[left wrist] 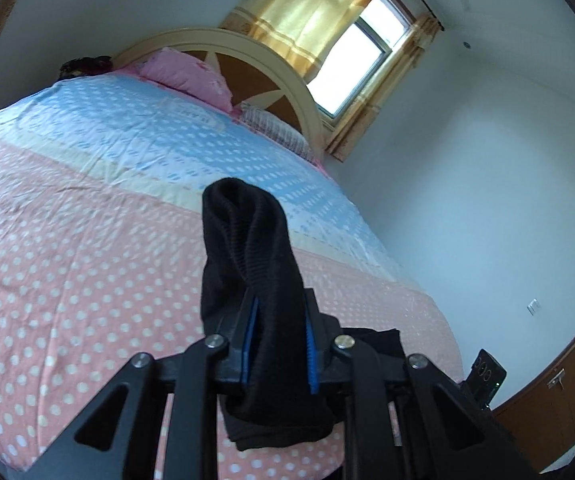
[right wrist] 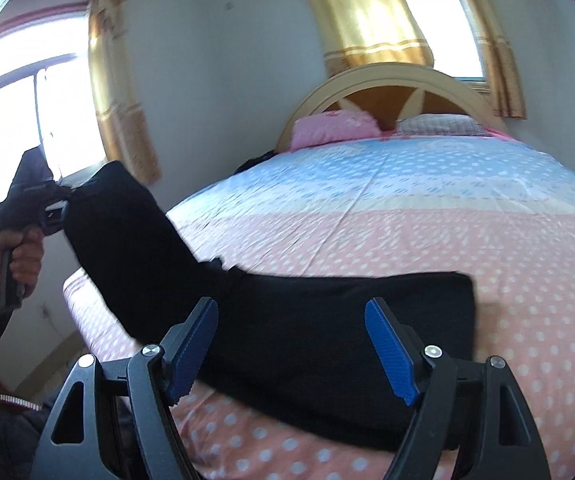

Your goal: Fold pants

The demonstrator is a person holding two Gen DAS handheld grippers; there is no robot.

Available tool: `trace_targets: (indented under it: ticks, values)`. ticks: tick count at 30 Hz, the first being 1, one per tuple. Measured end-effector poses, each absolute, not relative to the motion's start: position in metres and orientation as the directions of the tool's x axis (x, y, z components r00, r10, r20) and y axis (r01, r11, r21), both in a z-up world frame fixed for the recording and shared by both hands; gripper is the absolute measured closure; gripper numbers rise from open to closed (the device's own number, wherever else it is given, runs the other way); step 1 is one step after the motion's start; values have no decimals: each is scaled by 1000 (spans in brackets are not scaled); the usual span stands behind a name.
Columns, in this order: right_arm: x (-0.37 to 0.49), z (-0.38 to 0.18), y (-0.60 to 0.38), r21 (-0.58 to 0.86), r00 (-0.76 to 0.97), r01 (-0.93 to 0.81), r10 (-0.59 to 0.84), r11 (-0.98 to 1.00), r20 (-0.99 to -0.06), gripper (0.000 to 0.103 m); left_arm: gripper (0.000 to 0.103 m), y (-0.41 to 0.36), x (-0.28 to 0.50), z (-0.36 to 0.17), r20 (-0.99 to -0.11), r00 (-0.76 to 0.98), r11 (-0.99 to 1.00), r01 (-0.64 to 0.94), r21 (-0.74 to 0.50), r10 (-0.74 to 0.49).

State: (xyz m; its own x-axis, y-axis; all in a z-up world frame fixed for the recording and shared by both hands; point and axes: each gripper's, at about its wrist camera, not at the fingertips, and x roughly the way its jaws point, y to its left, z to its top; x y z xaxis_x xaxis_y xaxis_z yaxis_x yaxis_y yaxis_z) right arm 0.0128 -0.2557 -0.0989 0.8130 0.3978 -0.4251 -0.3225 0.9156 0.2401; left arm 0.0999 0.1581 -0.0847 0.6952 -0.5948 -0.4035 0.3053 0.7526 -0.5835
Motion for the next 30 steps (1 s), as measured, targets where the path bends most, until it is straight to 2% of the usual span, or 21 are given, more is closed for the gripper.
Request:
trace_targets:
  ticks: [6,15,26,30]
  values:
    - [20,-94,-301,312,873,-149,273,938,-403,26,83,85,113,-57,-411,620,724,413,-552,-668]
    - [22,-98,-345,384,893,23,154,923,-423,26,83,-19,137,-52,-462,498,679,514,-524,-734]
    - [27,-111,-364,445,876,92,140,891,-461,25,83,-127,151,-111,-650,404,738,551,-389,-644]
    - [29,-113,-365,452,873,89,149,888,-464,25,82,-153,151,-124,-686,399,756,554,-348,-608]
